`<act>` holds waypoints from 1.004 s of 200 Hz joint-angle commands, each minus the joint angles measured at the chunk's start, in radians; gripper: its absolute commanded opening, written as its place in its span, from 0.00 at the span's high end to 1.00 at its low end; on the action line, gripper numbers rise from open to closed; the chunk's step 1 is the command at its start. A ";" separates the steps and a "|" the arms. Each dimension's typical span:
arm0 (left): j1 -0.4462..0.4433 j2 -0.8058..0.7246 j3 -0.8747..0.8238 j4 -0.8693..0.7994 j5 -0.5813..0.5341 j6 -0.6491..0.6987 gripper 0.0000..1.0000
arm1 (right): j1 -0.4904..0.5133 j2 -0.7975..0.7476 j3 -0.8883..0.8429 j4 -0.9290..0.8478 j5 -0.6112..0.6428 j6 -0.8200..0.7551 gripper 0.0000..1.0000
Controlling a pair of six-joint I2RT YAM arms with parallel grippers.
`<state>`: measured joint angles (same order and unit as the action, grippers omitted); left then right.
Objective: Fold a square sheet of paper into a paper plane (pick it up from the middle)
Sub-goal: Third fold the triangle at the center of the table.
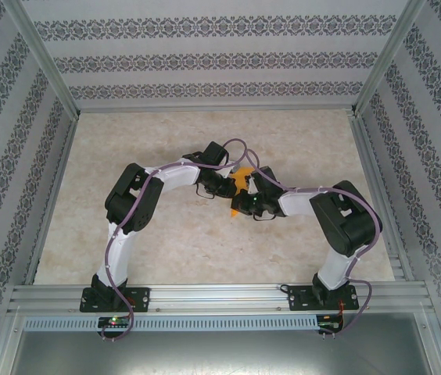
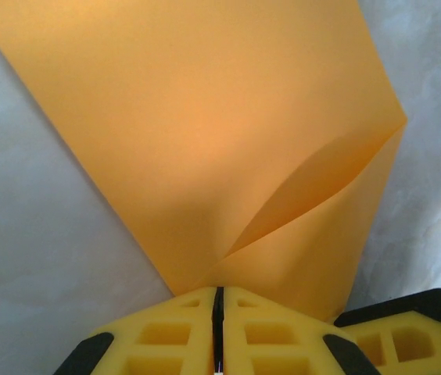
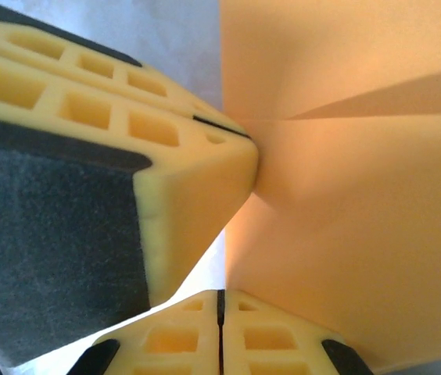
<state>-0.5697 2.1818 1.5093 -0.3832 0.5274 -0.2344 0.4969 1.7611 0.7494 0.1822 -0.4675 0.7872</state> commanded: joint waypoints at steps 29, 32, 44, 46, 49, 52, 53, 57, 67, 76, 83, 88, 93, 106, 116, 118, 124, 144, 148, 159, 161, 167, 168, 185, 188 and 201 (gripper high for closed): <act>0.013 0.129 -0.042 -0.173 -0.156 0.041 0.88 | 0.066 -0.029 -0.064 -0.094 -0.003 -0.017 0.91; 0.013 0.130 -0.039 -0.176 -0.156 0.041 0.88 | 0.071 -0.029 -0.064 -0.098 -0.003 -0.018 0.91; 0.013 0.132 -0.035 -0.181 -0.157 0.044 0.88 | 0.087 -0.029 -0.063 -0.119 -0.002 -0.027 0.91; 0.013 0.132 -0.034 -0.181 -0.160 0.044 0.88 | 0.089 -0.029 -0.064 -0.122 -0.002 -0.029 0.91; 0.013 0.133 -0.034 -0.183 -0.161 0.045 0.88 | 0.092 -0.029 -0.064 -0.126 -0.002 -0.029 0.91; 0.013 0.132 -0.033 -0.184 -0.162 0.047 0.88 | 0.095 -0.031 -0.066 -0.129 -0.001 -0.031 0.91; 0.013 0.133 -0.033 -0.184 -0.162 0.047 0.88 | 0.096 -0.031 -0.067 -0.129 -0.001 -0.031 0.91; 0.014 0.133 -0.031 -0.187 -0.164 0.048 0.88 | 0.099 -0.033 -0.072 -0.132 -0.002 -0.031 0.91; 0.014 0.131 -0.028 -0.192 -0.163 0.050 0.88 | 0.105 -0.043 -0.085 -0.137 0.000 -0.028 0.91; 0.014 0.131 -0.028 -0.192 -0.164 0.050 0.88 | 0.110 -0.055 -0.093 -0.143 -0.006 -0.028 0.91; 0.015 0.130 -0.028 -0.192 -0.161 0.052 0.88 | 0.112 -0.069 -0.097 -0.149 -0.013 -0.030 0.91; 0.014 0.129 -0.028 -0.192 -0.158 0.053 0.88 | 0.112 -0.084 -0.099 -0.151 -0.017 -0.029 0.91; 0.014 0.129 -0.028 -0.191 -0.153 0.053 0.88 | 0.110 -0.101 -0.100 -0.153 -0.017 -0.028 0.91; 0.014 0.131 -0.028 -0.189 -0.146 0.055 0.88 | 0.090 -0.144 -0.098 -0.154 -0.009 -0.028 0.91; 0.014 0.131 -0.027 -0.189 -0.141 0.052 0.88 | 0.064 -0.171 -0.096 -0.136 -0.011 -0.019 0.91; 0.014 0.131 -0.026 -0.189 -0.139 0.052 0.88 | 0.059 -0.176 -0.096 -0.131 -0.010 -0.016 0.91; 0.014 0.130 -0.027 -0.189 -0.137 0.052 0.88 | 0.042 -0.190 -0.097 -0.115 -0.006 -0.005 0.92; 0.014 0.128 -0.027 -0.187 -0.135 0.049 0.88 | -0.017 -0.204 -0.090 -0.063 0.025 0.025 0.93; 0.013 0.128 -0.026 -0.186 -0.134 0.049 0.88 | -0.025 -0.199 -0.085 -0.058 0.029 0.028 0.93; 0.014 0.127 -0.030 -0.184 -0.134 0.048 0.88 | -0.049 -0.180 -0.065 -0.048 0.021 0.035 0.93; 0.014 0.127 -0.029 -0.183 -0.133 0.046 0.88 | -0.051 -0.176 -0.062 -0.042 0.020 0.037 0.93; 0.014 0.125 -0.032 -0.182 -0.133 0.046 0.88 | -0.055 -0.162 -0.052 -0.033 0.019 0.041 0.93; 0.014 0.125 -0.033 -0.182 -0.133 0.045 0.88 | -0.055 -0.161 -0.051 -0.033 0.018 0.041 0.93; 0.014 0.121 -0.035 -0.177 -0.133 0.044 0.88 | -0.055 -0.102 -0.005 -0.022 0.014 0.039 0.93; 0.014 0.122 -0.034 -0.178 -0.133 0.045 0.88 | -0.055 -0.091 0.002 -0.013 0.009 0.041 0.93; 0.014 0.121 -0.034 -0.181 -0.135 0.046 0.88 | -0.054 -0.040 0.028 0.007 -0.009 0.047 0.93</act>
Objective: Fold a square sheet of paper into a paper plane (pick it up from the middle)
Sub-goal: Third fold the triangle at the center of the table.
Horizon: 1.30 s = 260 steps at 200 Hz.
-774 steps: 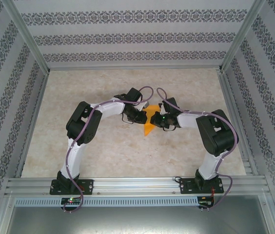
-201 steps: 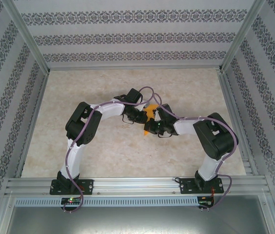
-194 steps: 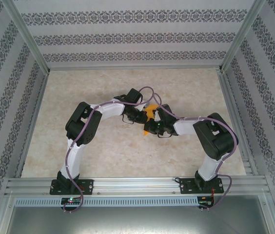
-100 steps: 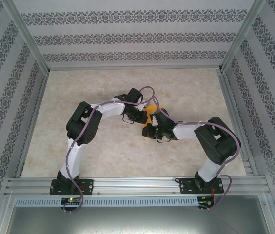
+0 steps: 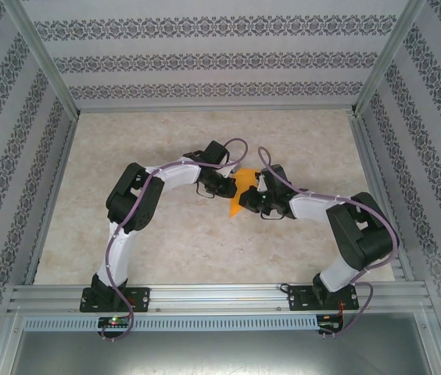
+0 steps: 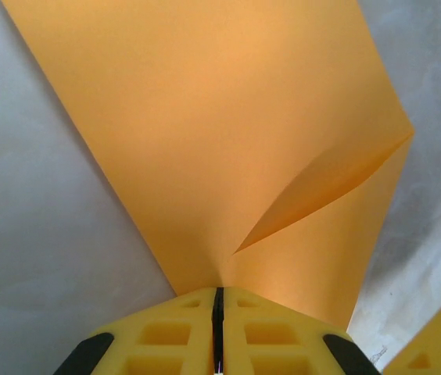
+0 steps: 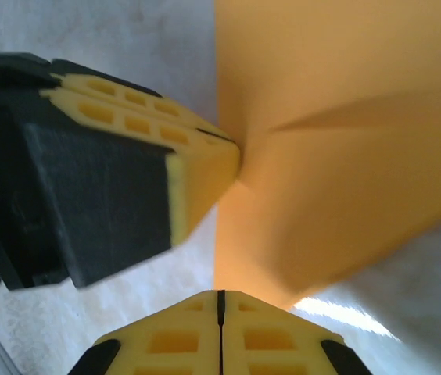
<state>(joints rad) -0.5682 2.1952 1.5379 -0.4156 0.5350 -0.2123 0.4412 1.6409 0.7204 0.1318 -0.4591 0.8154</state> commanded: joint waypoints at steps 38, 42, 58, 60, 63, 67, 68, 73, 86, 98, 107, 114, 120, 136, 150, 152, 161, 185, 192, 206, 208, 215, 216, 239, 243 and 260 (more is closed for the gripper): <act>0.013 0.099 -0.070 -0.155 -0.160 0.032 0.88 | -0.011 0.143 0.082 0.008 0.013 -0.016 0.93; 0.013 0.097 -0.070 -0.155 -0.162 0.032 0.88 | -0.016 0.142 0.077 0.002 0.020 -0.021 0.93; 0.014 0.099 -0.074 -0.155 -0.169 0.035 0.88 | -0.034 0.136 0.060 -0.034 0.058 -0.045 0.93; 0.014 0.099 -0.073 -0.155 -0.168 0.036 0.88 | -0.036 0.136 0.057 -0.036 0.060 -0.046 0.93; 0.014 0.100 -0.073 -0.154 -0.171 0.036 0.88 | -0.042 0.134 0.054 -0.038 0.065 -0.049 0.93; 0.014 0.102 -0.072 -0.155 -0.171 0.037 0.88 | -0.046 0.133 0.049 -0.040 0.071 -0.052 0.93; 0.014 0.102 -0.072 -0.155 -0.171 0.036 0.88 | -0.046 0.132 0.048 -0.042 0.073 -0.053 0.93; 0.014 0.104 -0.071 -0.155 -0.170 0.036 0.88 | -0.049 0.131 0.044 -0.050 0.083 -0.058 0.93; 0.014 0.107 -0.067 -0.156 -0.172 0.037 0.88 | -0.062 0.127 0.034 -0.070 0.107 -0.069 0.93; 0.014 0.109 -0.066 -0.157 -0.177 0.037 0.88 | -0.076 0.115 0.017 -0.072 0.123 -0.072 0.93; 0.014 0.108 -0.065 -0.159 -0.182 0.039 0.88 | -0.085 0.101 0.006 -0.086 0.141 -0.079 0.93; 0.014 0.109 -0.066 -0.160 -0.186 0.040 0.88 | -0.090 0.089 -0.001 -0.092 0.154 -0.082 0.93; 0.015 0.111 -0.065 -0.161 -0.187 0.040 0.88 | -0.095 0.082 -0.003 -0.100 0.157 -0.085 0.93; 0.016 0.110 -0.066 -0.161 -0.189 0.042 0.88 | -0.104 0.065 -0.008 -0.107 0.158 -0.090 0.93; 0.016 0.111 -0.067 -0.163 -0.190 0.042 0.88 | -0.112 0.039 -0.013 -0.114 0.157 -0.091 0.93; 0.016 0.110 -0.067 -0.163 -0.189 0.042 0.88 | -0.113 0.035 -0.015 -0.117 0.157 -0.091 0.93; 0.016 0.110 -0.069 -0.162 -0.188 0.043 0.88 | -0.115 0.010 -0.016 -0.131 0.160 -0.095 0.93; 0.016 0.110 -0.070 -0.161 -0.184 0.041 0.88 | -0.115 -0.039 0.010 -0.156 0.149 -0.107 0.93; 0.016 0.111 -0.067 -0.160 -0.181 0.041 0.88 | -0.114 -0.044 0.015 -0.134 0.131 -0.100 0.93; 0.016 0.110 -0.065 -0.159 -0.177 0.040 0.88 | -0.104 -0.043 0.034 -0.094 0.103 -0.082 0.93; 0.016 0.110 -0.065 -0.159 -0.176 0.040 0.88 | -0.101 -0.043 0.038 -0.092 0.101 -0.082 0.93; 0.016 0.110 -0.064 -0.159 -0.174 0.039 0.88 | -0.091 -0.035 0.056 -0.083 0.102 -0.077 0.93; 0.015 0.110 -0.065 -0.159 -0.174 0.039 0.88 | -0.090 -0.033 0.059 -0.082 0.103 -0.077 0.93; 0.016 0.106 -0.063 -0.160 -0.172 0.039 0.88 | -0.072 0.049 0.130 -0.076 0.081 -0.075 0.93; 0.016 0.104 -0.065 -0.159 -0.171 0.039 0.88 | -0.071 0.064 0.138 -0.074 0.079 -0.075 0.92; 0.016 0.101 -0.071 -0.157 -0.173 0.039 0.88 | -0.075 0.117 0.165 -0.055 0.075 -0.070 0.93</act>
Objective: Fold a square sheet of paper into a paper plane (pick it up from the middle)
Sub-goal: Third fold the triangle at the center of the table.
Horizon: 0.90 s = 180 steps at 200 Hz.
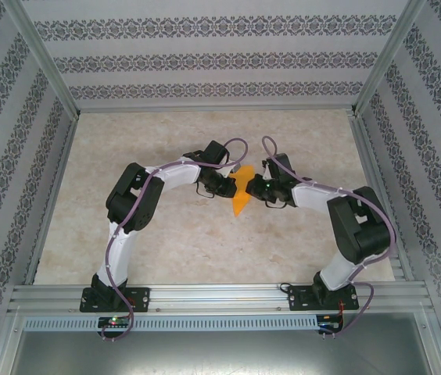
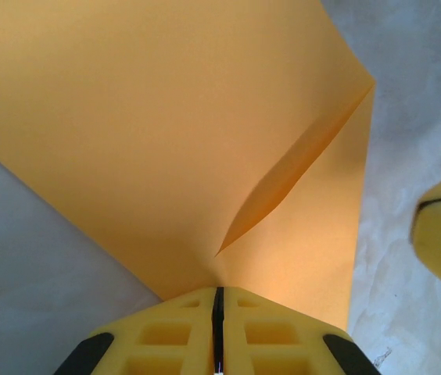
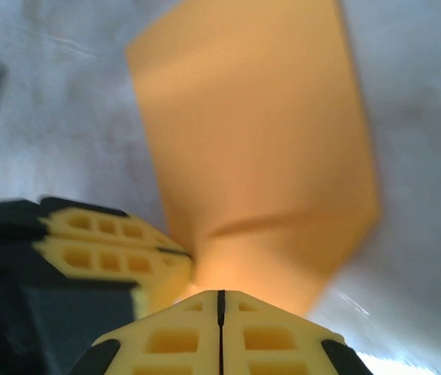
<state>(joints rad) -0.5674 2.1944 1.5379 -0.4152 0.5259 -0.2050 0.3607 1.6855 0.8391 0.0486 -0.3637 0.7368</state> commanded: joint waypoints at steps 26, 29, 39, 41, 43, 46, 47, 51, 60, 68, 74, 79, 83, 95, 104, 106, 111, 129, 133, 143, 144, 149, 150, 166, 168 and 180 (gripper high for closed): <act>0.015 0.100 -0.080 -0.156 -0.162 0.033 0.88 | -0.005 0.136 0.090 0.004 -0.014 -0.016 0.93; 0.015 0.100 -0.081 -0.157 -0.163 0.033 0.88 | -0.006 0.141 0.093 0.000 -0.011 -0.020 0.93; 0.014 0.099 -0.082 -0.158 -0.166 0.036 0.88 | -0.017 0.156 0.097 -0.011 -0.007 -0.032 0.93; 0.015 0.098 -0.083 -0.158 -0.166 0.036 0.88 | -0.021 0.158 0.096 -0.012 -0.007 -0.033 0.93; 0.015 0.097 -0.084 -0.158 -0.167 0.036 0.88 | -0.024 0.160 0.096 -0.012 -0.007 -0.035 0.93; 0.015 0.098 -0.084 -0.158 -0.168 0.038 0.88 | -0.028 0.162 0.094 -0.012 -0.006 -0.038 0.93; 0.015 0.097 -0.084 -0.158 -0.168 0.038 0.88 | -0.030 0.162 0.093 -0.012 -0.006 -0.038 0.93; 0.015 0.098 -0.084 -0.160 -0.169 0.038 0.88 | -0.035 0.163 0.090 -0.013 -0.004 -0.042 0.93; 0.017 0.098 -0.086 -0.160 -0.169 0.038 0.88 | -0.048 0.163 0.081 -0.021 0.007 -0.054 0.93; 0.017 0.099 -0.086 -0.160 -0.167 0.038 0.88 | -0.056 0.160 0.076 -0.037 0.023 -0.069 0.92; 0.017 0.098 -0.086 -0.158 -0.167 0.036 0.88 | -0.066 0.157 0.070 -0.042 0.032 -0.078 0.93; 0.017 0.100 -0.086 -0.158 -0.168 0.037 0.88 | -0.076 0.155 0.064 -0.042 0.031 -0.083 0.93; 0.017 0.100 -0.086 -0.158 -0.167 0.036 0.88 | -0.083 0.152 0.059 -0.042 0.032 -0.087 0.93; 0.017 0.102 -0.087 -0.158 -0.168 0.035 0.88 | -0.104 0.142 0.045 -0.052 0.048 -0.103 0.93; 0.017 0.102 -0.088 -0.158 -0.166 0.037 0.88 | -0.121 0.131 0.035 -0.055 0.048 -0.109 0.93; 0.017 0.101 -0.089 -0.158 -0.165 0.036 0.88 | -0.124 0.128 0.033 -0.055 0.049 -0.109 0.93; 0.017 0.102 -0.088 -0.158 -0.165 0.035 0.88 | -0.132 0.121 0.025 -0.052 0.046 -0.110 0.93; 0.017 0.102 -0.088 -0.156 -0.160 0.032 0.88 | -0.143 0.084 0.012 -0.064 0.043 -0.118 0.92; 0.017 0.102 -0.088 -0.155 -0.158 0.032 0.88 | -0.143 0.074 0.011 -0.064 0.039 -0.118 0.92; 0.016 0.102 -0.088 -0.154 -0.151 0.029 0.88 | -0.141 0.053 0.005 -0.064 0.023 -0.113 0.91; 0.016 0.102 -0.087 -0.154 -0.151 0.029 0.88 | -0.141 0.051 0.004 -0.064 0.022 -0.113 0.91; 0.017 0.102 -0.085 -0.152 -0.148 0.028 0.88 | -0.140 0.039 0.000 -0.065 0.020 -0.109 0.90; 0.017 0.102 -0.086 -0.152 -0.147 0.027 0.88 | -0.139 0.037 0.000 -0.065 0.019 -0.109 0.90; 0.017 0.100 -0.085 -0.149 -0.141 0.024 0.88 | -0.136 0.017 -0.013 -0.050 -0.010 -0.093 0.86; 0.017 0.099 -0.086 -0.149 -0.140 0.025 0.88 | -0.135 0.015 -0.016 -0.049 -0.013 -0.089 0.86; 0.017 0.097 -0.086 -0.149 -0.140 0.025 0.88 | -0.130 0.008 -0.023 -0.044 -0.024 -0.078 0.82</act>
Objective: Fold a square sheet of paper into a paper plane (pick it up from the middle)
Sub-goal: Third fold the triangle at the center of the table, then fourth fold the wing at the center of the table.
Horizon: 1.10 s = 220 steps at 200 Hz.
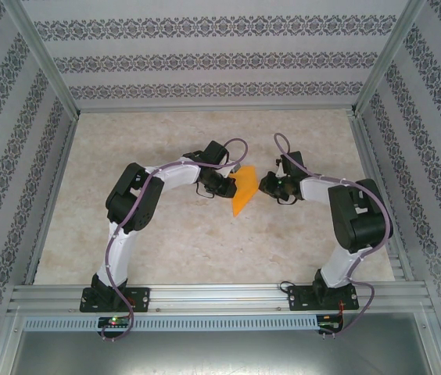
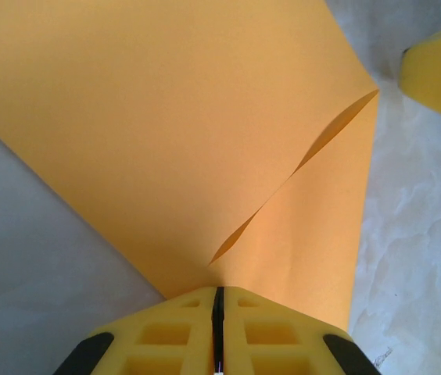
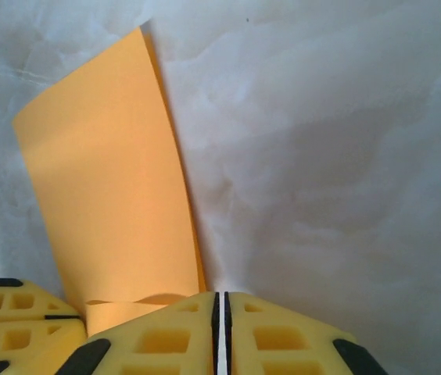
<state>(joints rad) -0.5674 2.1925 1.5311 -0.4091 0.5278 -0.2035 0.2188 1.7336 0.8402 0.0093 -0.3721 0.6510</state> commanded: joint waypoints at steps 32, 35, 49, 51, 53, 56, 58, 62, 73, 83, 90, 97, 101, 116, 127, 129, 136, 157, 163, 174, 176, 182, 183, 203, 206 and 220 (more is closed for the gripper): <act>0.017 0.095 -0.081 -0.152 -0.140 0.024 0.88 | 0.027 -0.015 -0.020 0.027 -0.050 0.029 0.74; 0.017 0.095 -0.080 -0.152 -0.139 0.024 0.88 | 0.028 -0.008 -0.018 0.034 -0.055 0.033 0.74; 0.016 0.090 -0.081 -0.149 -0.136 0.023 0.88 | 0.034 0.011 -0.008 0.054 -0.078 0.047 0.73; 0.017 0.088 -0.082 -0.148 -0.135 0.023 0.88 | 0.034 0.013 -0.007 0.057 -0.080 0.048 0.73; 0.017 0.087 -0.083 -0.147 -0.134 0.022 0.88 | 0.036 0.015 -0.005 0.059 -0.081 0.050 0.73; 0.017 0.086 -0.084 -0.146 -0.134 0.022 0.88 | 0.038 0.018 -0.002 0.061 -0.082 0.051 0.73; 0.017 0.084 -0.084 -0.145 -0.134 0.021 0.88 | 0.040 0.020 -0.001 0.061 -0.084 0.052 0.73; 0.017 0.084 -0.086 -0.142 -0.132 0.020 0.88 | 0.041 0.026 0.003 0.060 -0.088 0.053 0.73; 0.017 0.080 -0.089 -0.139 -0.131 0.017 0.88 | 0.045 0.040 0.019 0.053 -0.098 0.053 0.73; 0.017 0.077 -0.091 -0.136 -0.129 0.016 0.88 | 0.049 0.052 0.027 0.055 -0.106 0.056 0.73; 0.017 0.075 -0.092 -0.134 -0.128 0.015 0.88 | 0.050 0.060 0.033 0.048 -0.111 0.054 0.73; 0.017 0.075 -0.092 -0.132 -0.128 0.013 0.88 | 0.051 0.064 0.035 0.041 -0.108 0.053 0.73; 0.016 0.076 -0.091 -0.132 -0.128 0.013 0.88 | 0.051 0.064 0.034 0.040 -0.105 0.053 0.73; 0.017 0.074 -0.091 -0.131 -0.126 0.012 0.88 | 0.055 0.055 0.028 0.048 -0.108 0.059 0.72; 0.018 0.075 -0.091 -0.129 -0.124 0.012 0.88 | 0.058 0.048 0.027 0.047 -0.113 0.061 0.72; 0.017 0.075 -0.090 -0.130 -0.124 0.012 0.88 | 0.059 0.046 0.025 0.046 -0.114 0.061 0.72; 0.017 0.075 -0.088 -0.133 -0.126 0.012 0.88 | 0.060 0.036 0.024 0.042 -0.117 0.062 0.72; 0.017 0.075 -0.086 -0.137 -0.130 0.016 0.88 | 0.062 -0.013 0.012 -0.009 -0.067 0.045 0.69; 0.017 0.076 -0.085 -0.136 -0.128 0.016 0.88 | 0.063 -0.026 0.010 -0.027 -0.042 0.038 0.69; 0.017 0.080 -0.085 -0.135 -0.129 0.013 0.88 | 0.062 -0.041 0.005 -0.050 -0.009 0.029 0.69; 0.017 0.079 -0.085 -0.133 -0.128 0.013 0.88 | 0.061 -0.042 0.006 -0.052 -0.007 0.028 0.69; 0.016 0.082 -0.085 -0.133 -0.128 0.013 0.88 | 0.062 -0.043 0.007 -0.055 0.000 0.029 0.68; 0.016 0.083 -0.085 -0.133 -0.127 0.013 0.88 | 0.061 -0.043 0.007 -0.055 0.002 0.029 0.68; 0.017 0.084 -0.085 -0.131 -0.121 0.010 0.88 | 0.062 -0.038 0.016 -0.067 0.030 0.024 0.67; 0.017 0.083 -0.086 -0.129 -0.120 0.010 0.88 | 0.062 -0.035 0.019 -0.067 0.030 0.023 0.67; 0.017 0.083 -0.088 -0.132 -0.125 0.012 0.88 | 0.061 -0.013 0.032 -0.074 0.033 0.019 0.66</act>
<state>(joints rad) -0.5671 2.1841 1.5139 -0.3874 0.5304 -0.2043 0.2729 1.7084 0.8501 -0.0235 -0.3843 0.6968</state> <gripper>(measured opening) 0.119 0.334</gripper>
